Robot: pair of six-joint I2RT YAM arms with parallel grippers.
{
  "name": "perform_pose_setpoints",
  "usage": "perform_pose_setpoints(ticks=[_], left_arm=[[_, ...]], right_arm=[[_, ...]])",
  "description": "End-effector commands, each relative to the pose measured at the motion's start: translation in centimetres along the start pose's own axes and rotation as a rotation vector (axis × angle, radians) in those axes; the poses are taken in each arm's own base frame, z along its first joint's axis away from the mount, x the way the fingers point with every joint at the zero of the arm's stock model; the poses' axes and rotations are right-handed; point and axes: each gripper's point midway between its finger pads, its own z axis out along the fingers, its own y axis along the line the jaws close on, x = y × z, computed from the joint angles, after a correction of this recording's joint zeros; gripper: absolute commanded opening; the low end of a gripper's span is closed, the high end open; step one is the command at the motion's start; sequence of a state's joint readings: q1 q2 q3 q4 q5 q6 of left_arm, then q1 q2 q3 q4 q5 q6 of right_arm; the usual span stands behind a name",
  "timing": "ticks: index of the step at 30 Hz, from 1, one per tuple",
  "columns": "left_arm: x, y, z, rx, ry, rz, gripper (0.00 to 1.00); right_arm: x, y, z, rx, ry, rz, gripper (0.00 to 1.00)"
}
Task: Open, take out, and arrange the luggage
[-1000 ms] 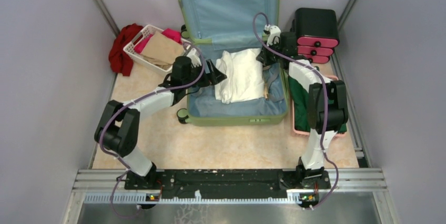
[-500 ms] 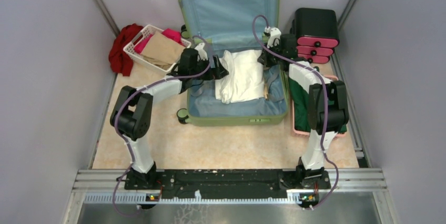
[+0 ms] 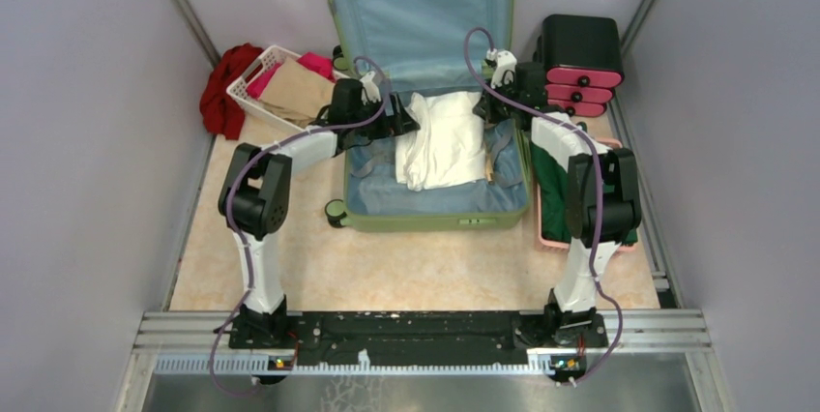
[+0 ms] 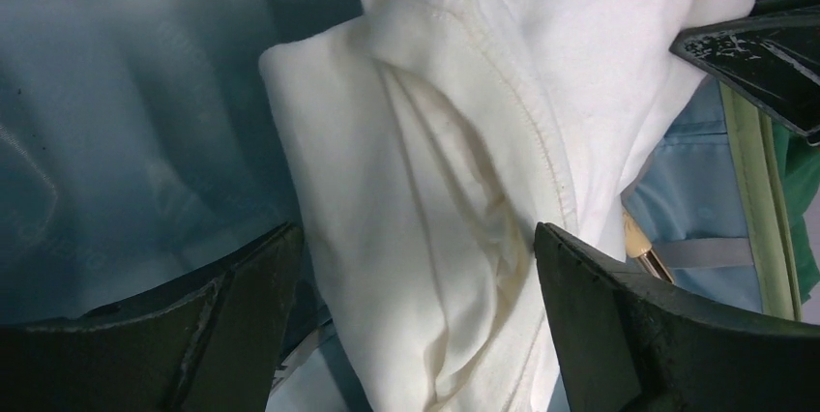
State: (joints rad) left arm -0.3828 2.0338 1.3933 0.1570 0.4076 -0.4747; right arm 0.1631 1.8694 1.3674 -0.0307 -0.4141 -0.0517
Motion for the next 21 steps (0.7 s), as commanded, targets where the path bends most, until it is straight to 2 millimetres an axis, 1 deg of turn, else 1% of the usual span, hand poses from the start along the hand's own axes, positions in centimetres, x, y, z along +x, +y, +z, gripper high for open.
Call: perform_pose_setpoints(ticks=[1,4,6,12,15,18,21], left_arm=[[-0.8,0.6,0.2,-0.034,0.004,-0.033,0.95],[-0.9,1.8,0.1,-0.105,0.001,-0.049,0.94],[-0.8,2.0,0.1,-0.119,-0.001,-0.055,0.91],[-0.1,1.4,0.7,-0.066,0.024,-0.086,0.83],[0.3,1.0,1.1,-0.029,0.041,-0.113,0.72],[0.6,0.6,1.3,0.003,0.051,-0.131,0.66],[0.7,0.4,1.4,0.022,0.057,-0.148,0.52]], right_arm=[[-3.1,0.5,-1.0,-0.010,-0.074,-0.032,0.00],[-3.1,0.7,-1.0,-0.016,-0.075,-0.030,0.00],[-3.1,0.7,-1.0,-0.018,-0.074,-0.029,0.00],[-3.1,0.8,-1.1,-0.022,-0.075,-0.028,0.00],[-3.2,0.8,-1.1,-0.022,-0.077,-0.030,0.00],[-3.2,0.8,-1.1,-0.023,-0.077,-0.032,0.00],[-3.0,0.8,-1.1,-0.025,-0.074,-0.030,0.00]])
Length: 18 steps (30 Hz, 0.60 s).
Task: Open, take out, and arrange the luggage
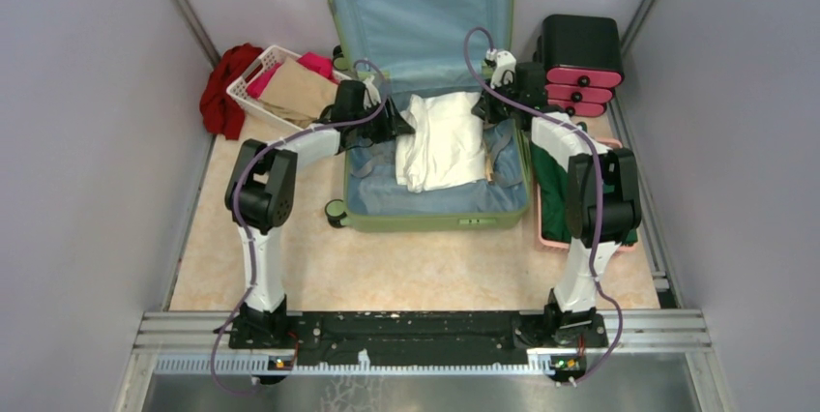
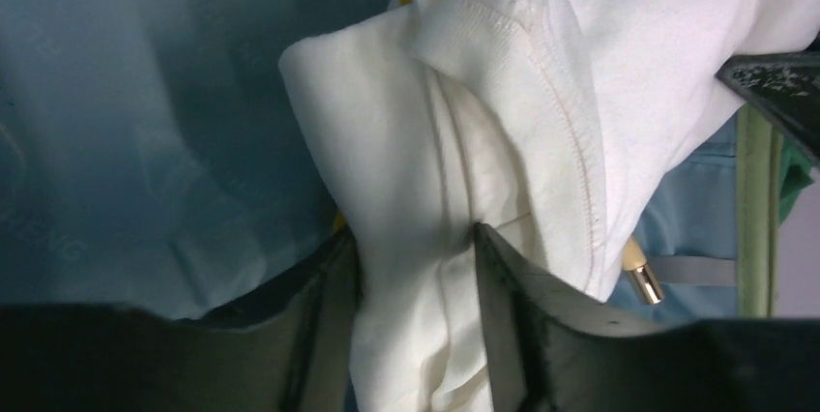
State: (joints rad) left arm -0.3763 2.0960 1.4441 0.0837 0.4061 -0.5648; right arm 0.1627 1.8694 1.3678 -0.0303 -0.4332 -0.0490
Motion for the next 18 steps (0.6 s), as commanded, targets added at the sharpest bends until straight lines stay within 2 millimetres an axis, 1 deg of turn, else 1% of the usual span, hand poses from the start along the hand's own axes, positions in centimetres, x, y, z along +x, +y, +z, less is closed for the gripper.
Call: perform_pose_setpoints(ticks=[1,2,3,10,12,18], left_arm=[[-0.7,-1.3,0.1,0.076,-0.002,-0.024,0.47],[-0.7,-1.4,0.1,0.081,-0.001,-0.028,0.39],[-0.8,-1.4,0.0,0.082,-0.003,-0.031,0.33],[-1.9,-2.7,-0.9,0.114,-0.029,-0.008,0.04],[-2.2,-3.0,-1.2,0.121,-0.039,0.008,0.00],[-3.4,-4.8,-3.0,0.166,-0.096,0.085,0.00]], right_arm=[[-3.0,0.6,-1.1,-0.008,-0.073,-0.034,0.00],[-2.9,0.6,-1.0,-0.010,-0.070,-0.033,0.00],[-2.9,0.6,-1.0,-0.011,-0.070,-0.033,0.00],[-3.1,0.7,-1.2,-0.012,-0.075,-0.042,0.00],[-3.3,0.8,-1.4,-0.014,-0.081,-0.048,0.00],[-5.1,1.1,-2.8,-0.004,-0.120,-0.091,0.00]])
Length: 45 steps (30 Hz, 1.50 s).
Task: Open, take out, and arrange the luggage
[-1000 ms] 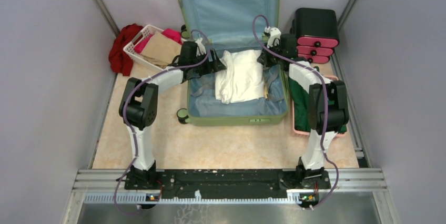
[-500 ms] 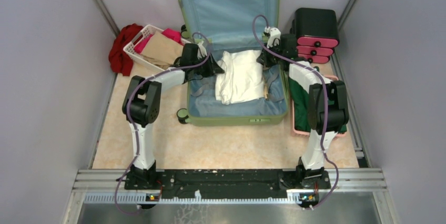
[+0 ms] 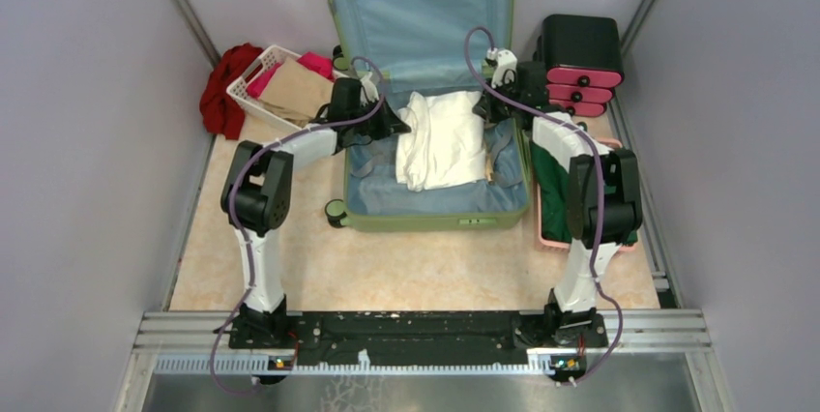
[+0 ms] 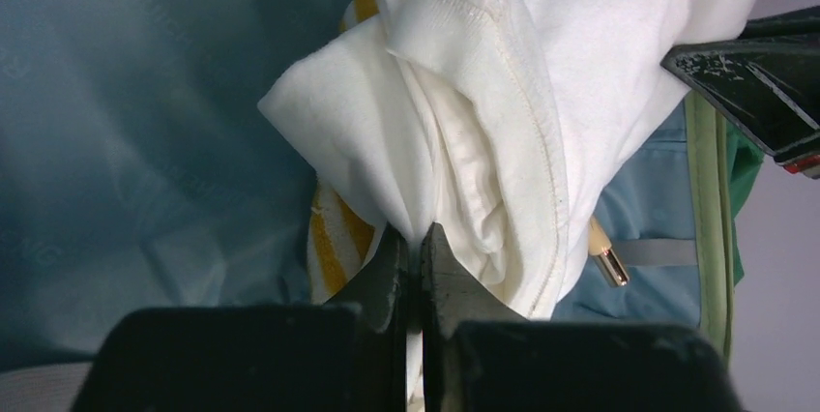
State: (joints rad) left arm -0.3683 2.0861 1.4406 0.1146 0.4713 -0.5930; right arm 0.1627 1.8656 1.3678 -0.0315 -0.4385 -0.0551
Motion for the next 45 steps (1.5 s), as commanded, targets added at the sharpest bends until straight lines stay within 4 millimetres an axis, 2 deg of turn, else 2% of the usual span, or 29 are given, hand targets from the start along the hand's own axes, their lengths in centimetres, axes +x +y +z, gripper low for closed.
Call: perform_pose_setpoints(ticks=[1,13,21,36,41,45], left_arm=[[-3.1,-4.0,-2.6,0.105,-0.110,0.116,0.00],[-3.7,-6.7,-5.8,0.166,-0.179,0.155,0.00],[-3.9,-8.8,-7.3,0.230,-0.195,0.121,0.00],[-5.7,-14.2,-11.3,0.333,-0.268,0.117,0.00],[-5.5,-16.2,-12.2,0.375,-0.268,0.110,0.00],[-5.0,-18.0,-12.8,0.402,-0.268,0.111,0.00]], right_arm=[[-5.2,1.0,-3.0,0.006,-0.123,-0.092,0.00],[-8.9,2.7,-6.5,0.002,-0.210,-0.166,0.00],[-10.3,4.0,-8.7,-0.017,-0.243,-0.190,0.00],[-14.1,6.1,-13.2,-0.021,-0.330,-0.241,0.00],[-15.1,6.6,-15.2,-0.003,-0.351,-0.267,0.00],[-15.1,6.9,-16.9,0.025,-0.350,-0.287,0.00]])
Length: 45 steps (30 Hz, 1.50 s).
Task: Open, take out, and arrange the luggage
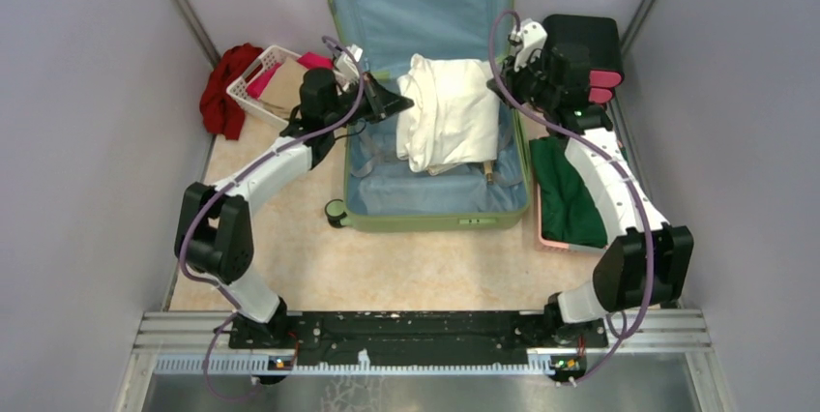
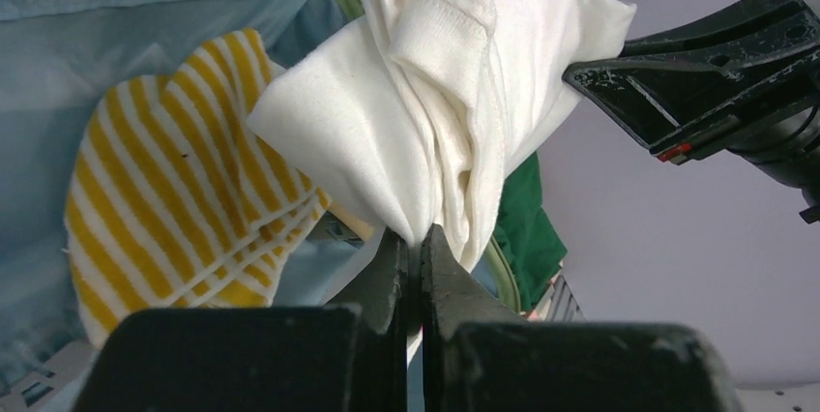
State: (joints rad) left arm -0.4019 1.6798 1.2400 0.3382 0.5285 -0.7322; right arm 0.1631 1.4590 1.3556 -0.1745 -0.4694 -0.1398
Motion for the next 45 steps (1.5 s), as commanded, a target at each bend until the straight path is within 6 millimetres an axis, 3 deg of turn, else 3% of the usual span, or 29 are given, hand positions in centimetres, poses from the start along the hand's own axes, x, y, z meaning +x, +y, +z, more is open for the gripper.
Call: perform_pose_setpoints(ticks=[1,12,22,32,36,41,45], left_arm=[[-0.8,-4.9,-0.7,0.106,-0.037,0.029,0.00],[2.8,-11.1,-0.3,0.189,-0.026,-0.018,0.00],[8.0,-15.6,2.0,0.223,0.008,-0.077,0.00],[14.5,-19.4,6.1,0.286,0.110,-0.177,0.00],[17.6,-20.6,8.2,0.305,0.166,-0.207,0.00],[20.0,-22.5,10.8,0.331,0.205,-0.218,0.00],[22.2,-22.0,13.2,0.310,0.230,-0.234,0.00]], right_arm=[[-5.6,0.4,-3.7,0.048,-0.115,-0.103,0.00],[-4.9,0.3,-9.9,0.164,-0.048,-0.152,0.00],[-1.5,-1.6,-16.6,0.315,0.065,-0.191,0.00],[3.3,-5.9,-23.5,0.499,0.253,-0.206,0.00],[5.1,-7.6,-25.7,0.530,0.322,-0.198,0.00],[7.9,-10.5,-28.0,0.605,0.424,-0.204,0.00],[10.4,-13.1,-29.2,0.635,0.481,-0.173,0.00]])
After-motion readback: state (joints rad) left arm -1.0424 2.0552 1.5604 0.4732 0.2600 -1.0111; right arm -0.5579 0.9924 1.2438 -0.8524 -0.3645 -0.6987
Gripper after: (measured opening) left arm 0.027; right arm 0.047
